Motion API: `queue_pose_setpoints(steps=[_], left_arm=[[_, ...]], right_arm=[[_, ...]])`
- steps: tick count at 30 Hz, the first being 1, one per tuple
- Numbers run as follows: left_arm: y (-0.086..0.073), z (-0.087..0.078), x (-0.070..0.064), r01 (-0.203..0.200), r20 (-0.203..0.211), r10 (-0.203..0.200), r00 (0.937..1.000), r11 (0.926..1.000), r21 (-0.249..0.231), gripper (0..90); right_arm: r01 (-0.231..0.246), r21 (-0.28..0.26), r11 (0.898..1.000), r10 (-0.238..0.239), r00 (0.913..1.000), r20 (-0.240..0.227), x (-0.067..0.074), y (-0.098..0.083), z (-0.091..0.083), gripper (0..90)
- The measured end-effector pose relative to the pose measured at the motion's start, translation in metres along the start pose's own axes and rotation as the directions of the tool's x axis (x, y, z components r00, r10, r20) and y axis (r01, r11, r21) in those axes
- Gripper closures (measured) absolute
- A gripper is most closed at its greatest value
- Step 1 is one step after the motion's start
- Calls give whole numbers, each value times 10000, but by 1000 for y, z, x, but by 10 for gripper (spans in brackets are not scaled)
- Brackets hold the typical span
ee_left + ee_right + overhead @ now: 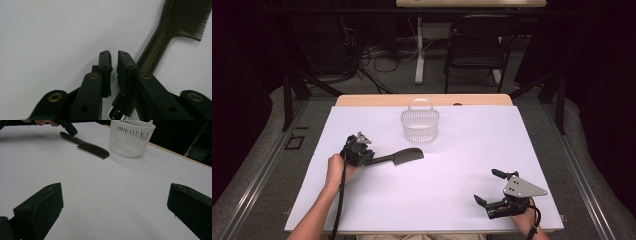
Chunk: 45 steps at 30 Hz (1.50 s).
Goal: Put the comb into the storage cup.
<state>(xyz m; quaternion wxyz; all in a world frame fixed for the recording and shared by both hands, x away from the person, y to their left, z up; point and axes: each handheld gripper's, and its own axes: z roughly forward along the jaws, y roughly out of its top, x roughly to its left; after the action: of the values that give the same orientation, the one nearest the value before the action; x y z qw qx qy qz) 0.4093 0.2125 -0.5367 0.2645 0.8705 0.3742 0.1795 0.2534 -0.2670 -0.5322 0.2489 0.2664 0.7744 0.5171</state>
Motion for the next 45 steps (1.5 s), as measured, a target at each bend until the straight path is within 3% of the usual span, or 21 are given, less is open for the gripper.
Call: queue_pose_setpoints(steps=[5, 11, 17, 19, 22, 32, 38, 40, 42, 45], left_arm=[[3, -6, 2, -196, 149, 202, 9997, 9991, -375, 593], [7, -8, 2, -324, 363, 347, 9987, 9975, -635, 330], [12, -13, -2, -842, 352, 879, 9955, 9919, -955, 167], [14, -14, -3, -1078, 409, 1121, 9929, 9895, -961, 150], [18, -15, -5, -1157, 512, 1213, 9913, 9882, -1009, 86], [30, -15, -12, -1972, 673, 2012, 9772, 9784, -625, 0], [37, -9, -19, -2748, 832, 2740, 9581, 9615, -16, 0], [39, -7, -20, -3047, 961, 3017, 9485, 9523, 172, 8], [39, -4, -21, -3261, 1081, 3214, 9408, 9449, 283, 64], [42, 0, -21, -3388, 1296, 3311, 9347, 9400, 417, 139]], right_arm=[[-16, 27, 10000, 17, 10000, -11, 0, 0, 0, 0], [-42, 66, 10000, 42, 10000, 6, -1, 0, 0, 0], [-54, 55, 10000, 54, 10000, 25, -1, 0, 0, 0], [-76, 29, 10000, 76, 10000, 30, -2, -1, 1, 0], [-86, 51, 10000, 86, 10000, 38, -2, -1, 1, 0], [-120, 105, 9999, 120, 9999, -3, -1, -1, 2, 0], [-108, 135, 9999, 108, 9999, -45, -1, -1, 2, 0], [-152, 132, 9998, 152, 9999, -44, -1, -1, 2, 0], [-165, 118, 9998, 166, 9998, -58, -1, -1, 2, 0], [-161, 136, 9998, 162, 9998, -79, -1, -1, 2, 0]])
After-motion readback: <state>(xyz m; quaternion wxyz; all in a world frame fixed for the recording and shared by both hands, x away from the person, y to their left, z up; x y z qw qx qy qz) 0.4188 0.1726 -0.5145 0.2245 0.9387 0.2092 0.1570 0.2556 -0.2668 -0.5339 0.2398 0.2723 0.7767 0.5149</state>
